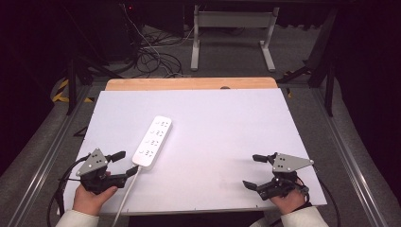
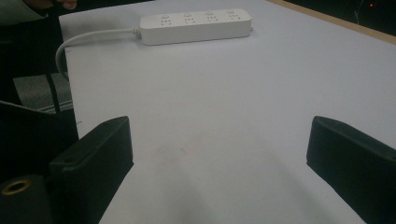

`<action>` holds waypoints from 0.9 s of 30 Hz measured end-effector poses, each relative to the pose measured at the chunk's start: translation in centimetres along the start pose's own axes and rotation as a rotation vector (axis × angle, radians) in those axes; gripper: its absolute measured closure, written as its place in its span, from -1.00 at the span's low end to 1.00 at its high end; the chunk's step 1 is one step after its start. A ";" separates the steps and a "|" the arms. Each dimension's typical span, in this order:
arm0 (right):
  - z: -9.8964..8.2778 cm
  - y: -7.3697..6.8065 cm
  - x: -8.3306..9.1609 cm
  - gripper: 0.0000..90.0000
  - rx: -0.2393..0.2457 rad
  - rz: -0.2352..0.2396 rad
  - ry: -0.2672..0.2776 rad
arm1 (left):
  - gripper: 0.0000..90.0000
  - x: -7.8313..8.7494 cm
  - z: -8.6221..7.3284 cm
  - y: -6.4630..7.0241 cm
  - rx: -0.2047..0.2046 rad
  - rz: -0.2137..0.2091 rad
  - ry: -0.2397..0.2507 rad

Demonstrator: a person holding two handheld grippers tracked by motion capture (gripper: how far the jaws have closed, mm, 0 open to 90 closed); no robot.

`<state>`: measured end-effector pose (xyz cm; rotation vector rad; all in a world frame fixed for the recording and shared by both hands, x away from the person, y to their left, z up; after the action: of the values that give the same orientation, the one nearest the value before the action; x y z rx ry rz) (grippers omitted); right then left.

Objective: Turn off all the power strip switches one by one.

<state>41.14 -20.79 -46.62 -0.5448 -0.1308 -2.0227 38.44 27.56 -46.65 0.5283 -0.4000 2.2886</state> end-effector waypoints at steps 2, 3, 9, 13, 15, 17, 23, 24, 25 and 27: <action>0.0 0.0 0.0 -0.83 0.000 0.000 -0.001 | -0.36 -0.1 -0.6 0.1 -0.003 0.003 0.007; 0.0 0.0 0.0 -0.83 0.000 0.001 -0.001 | -0.37 -0.1 -0.8 0.2 0.001 0.001 0.014; -0.1 0.1 0.0 -0.83 -0.002 -0.001 -0.004 | -0.39 -0.1 -1.9 0.3 0.003 0.012 0.026; -0.1 0.1 0.0 -0.83 -0.003 0.000 -0.004 | -0.41 -0.3 -2.0 0.6 -0.030 0.019 0.026; -0.1 0.1 0.0 -0.83 -0.005 -0.001 -0.006 | -0.42 -0.5 -1.8 0.7 -0.037 0.021 0.037; -0.1 0.1 -0.1 -0.83 -0.004 -0.002 -0.008 | -0.42 -0.5 -1.6 0.8 -0.039 0.020 0.035; -0.1 0.1 -0.1 -0.83 -0.004 -0.005 -0.010 | -0.44 0.3 -1.5 0.4 0.019 0.030 0.062; -0.1 0.1 -0.1 -0.83 -0.005 -0.005 -0.010 | -0.44 0.3 -1.4 0.3 0.025 0.030 0.064; -0.1 0.1 -0.1 -0.83 -0.004 -0.006 -0.011 | -0.44 0.4 -1.4 0.2 0.030 0.034 0.067; -0.1 0.1 -0.1 -0.83 -0.004 -0.005 -0.011 | -0.44 0.5 -1.3 0.2 0.037 0.035 0.070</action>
<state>41.22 -20.83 -46.79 -0.5589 -0.1356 -2.0256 37.65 28.26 -47.61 0.4619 -0.3357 2.3450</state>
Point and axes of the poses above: each handheld gripper's, and its own axes: x roughly backward along the jaws, z roughly out of its top, y roughly to its right, the point moved 3 cm from there along -x, roughly forward along the jaws, and after that the axes turned 9 degrees about -x, right-handed, at the moved point
